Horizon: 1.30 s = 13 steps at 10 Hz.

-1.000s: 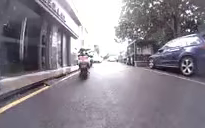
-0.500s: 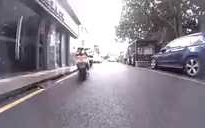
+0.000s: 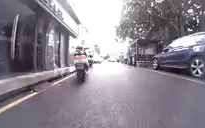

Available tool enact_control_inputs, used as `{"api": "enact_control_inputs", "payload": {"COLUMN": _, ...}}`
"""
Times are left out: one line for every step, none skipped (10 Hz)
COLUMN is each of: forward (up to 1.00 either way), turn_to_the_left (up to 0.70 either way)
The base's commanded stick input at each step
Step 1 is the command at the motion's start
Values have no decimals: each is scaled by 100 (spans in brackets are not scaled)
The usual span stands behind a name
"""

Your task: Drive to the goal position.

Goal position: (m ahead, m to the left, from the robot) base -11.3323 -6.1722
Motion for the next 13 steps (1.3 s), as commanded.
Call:
{"api": "enact_control_inputs", "payload": {"forward": 45, "turn_to_the_left": 0}}
{"api": "enact_control_inputs", "payload": {"forward": 45, "turn_to_the_left": 0}}
{"api": "enact_control_inputs", "payload": {"forward": 45, "turn_to_the_left": 0}}
{"api": "enact_control_inputs", "payload": {"forward": 45, "turn_to_the_left": 0}}
{"api": "enact_control_inputs", "payload": {"forward": 45, "turn_to_the_left": 2}}
{"api": "enact_control_inputs", "payload": {"forward": 45, "turn_to_the_left": 24}}
{"api": "enact_control_inputs", "payload": {"forward": 45, "turn_to_the_left": 26}}
{"api": "enact_control_inputs", "payload": {"forward": 45, "turn_to_the_left": 27}}
{"api": "enact_control_inputs", "payload": {"forward": 45, "turn_to_the_left": 27}}
{"api": "enact_control_inputs", "payload": {"forward": 45, "turn_to_the_left": 27}}
{"api": "enact_control_inputs", "payload": {"forward": 45, "turn_to_the_left": 27}}
{"api": "enact_control_inputs", "payload": {"forward": 45, "turn_to_the_left": 27}}
{"api": "enact_control_inputs", "payload": {"forward": 45, "turn_to_the_left": 27}}
